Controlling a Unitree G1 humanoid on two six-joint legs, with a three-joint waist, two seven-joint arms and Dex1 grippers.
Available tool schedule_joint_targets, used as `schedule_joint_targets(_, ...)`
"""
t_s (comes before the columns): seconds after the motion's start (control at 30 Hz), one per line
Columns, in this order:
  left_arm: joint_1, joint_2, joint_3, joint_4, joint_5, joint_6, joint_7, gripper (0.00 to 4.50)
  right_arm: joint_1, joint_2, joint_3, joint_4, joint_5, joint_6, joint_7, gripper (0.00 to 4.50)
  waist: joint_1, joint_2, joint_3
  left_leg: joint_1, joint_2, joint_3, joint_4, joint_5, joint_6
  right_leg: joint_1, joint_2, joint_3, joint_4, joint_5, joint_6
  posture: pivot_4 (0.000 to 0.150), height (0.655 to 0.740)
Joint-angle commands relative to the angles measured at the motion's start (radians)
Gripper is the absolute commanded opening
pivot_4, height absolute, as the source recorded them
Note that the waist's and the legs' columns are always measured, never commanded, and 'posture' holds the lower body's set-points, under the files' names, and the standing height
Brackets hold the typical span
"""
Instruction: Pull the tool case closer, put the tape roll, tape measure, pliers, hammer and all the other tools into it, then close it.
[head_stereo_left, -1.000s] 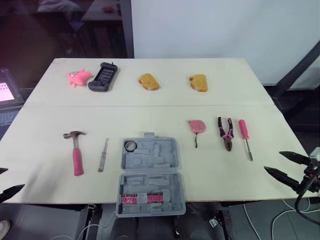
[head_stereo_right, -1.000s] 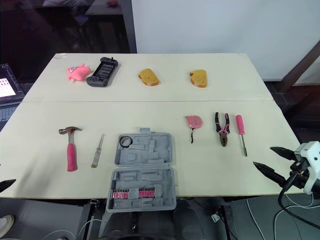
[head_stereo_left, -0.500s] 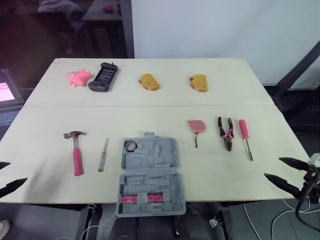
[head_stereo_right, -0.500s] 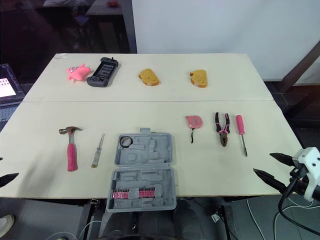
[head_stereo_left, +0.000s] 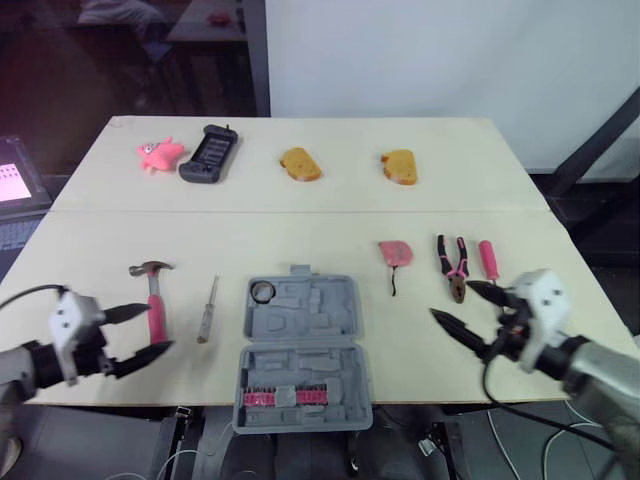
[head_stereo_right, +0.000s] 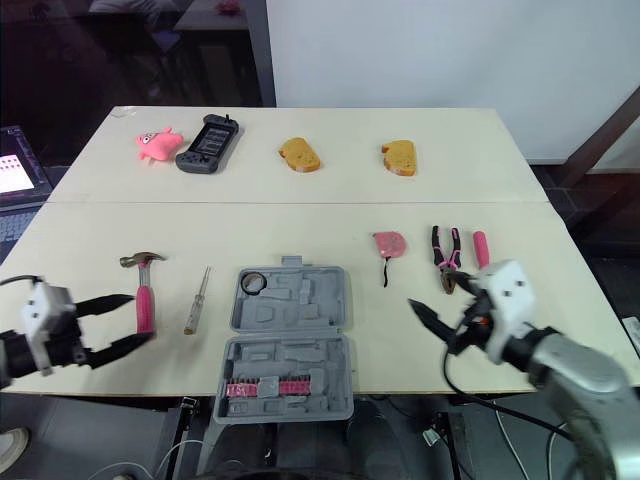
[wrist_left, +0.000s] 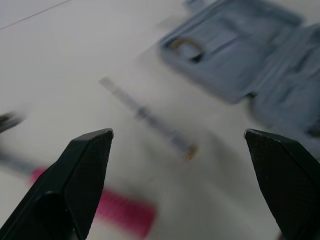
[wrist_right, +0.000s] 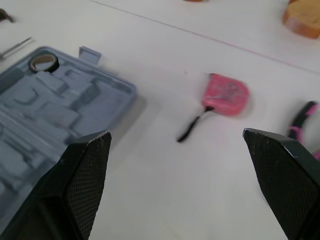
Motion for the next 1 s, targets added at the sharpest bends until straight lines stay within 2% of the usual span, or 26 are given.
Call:
schedule_joint_targets(0.03,-0.022,-0.012,-0.003,-0.121,-0.076,0.070,0.029,4.44,-0.058,0.115,0.118,-0.040,-0.083,0.100,-0.217,4.50,0.000,0.001,0.000,0.000,0.000,0.000,0.000,0.000,0.000,0.000,0.000,0.000,0.000,-0.001,-0.002,0.150,0.7400)
schedule_joint_targets(0.17,-0.033,-0.015,-0.040,-0.169,-0.088,0.107,0.027,4.44,-0.129,0.261,0.219,0.007,-0.171,0.142,-0.366,4.50,-0.003,0.003,0.000,0.000,0.000,0.001,-0.001,0.000,0.000,-0.001,0.000,0.001,0.000,-0.001,-0.002,0.150,0.7400)
schedule_joint_targets(0.33,-0.046,-0.014,-0.078,-0.222,-0.095,0.114,0.005,4.44,-0.268,0.404,0.290,0.232,-0.284,0.105,-0.491,4.50,-0.005,0.003,0.000,0.000,0.000,0.001,-0.001,0.000,0.000,-0.002,0.000,0.001,0.000,-0.001,-0.002,0.150,0.7400)
schedule_joint_targets(0.6,-0.052,-0.016,-0.107,-0.242,-0.071,0.070,-0.010,4.44,-0.387,0.469,0.305,0.468,-0.359,-0.024,-0.495,4.50,-0.004,0.003,0.000,-0.001,0.000,0.001,-0.001,0.000,0.000,-0.002,0.000,0.000,0.000,0.000,0.000,0.150,0.7400)
schedule_joint_targets(1.0,-0.048,-0.094,-0.096,-0.255,-0.096,-0.059,-0.038,4.44,-0.493,0.523,0.269,0.748,-0.398,-0.158,-0.495,4.50,-0.007,0.003,0.000,-0.001,0.000,0.001,-0.002,0.000,0.000,-0.003,0.000,0.000,0.001,0.001,0.001,0.150,0.7400)
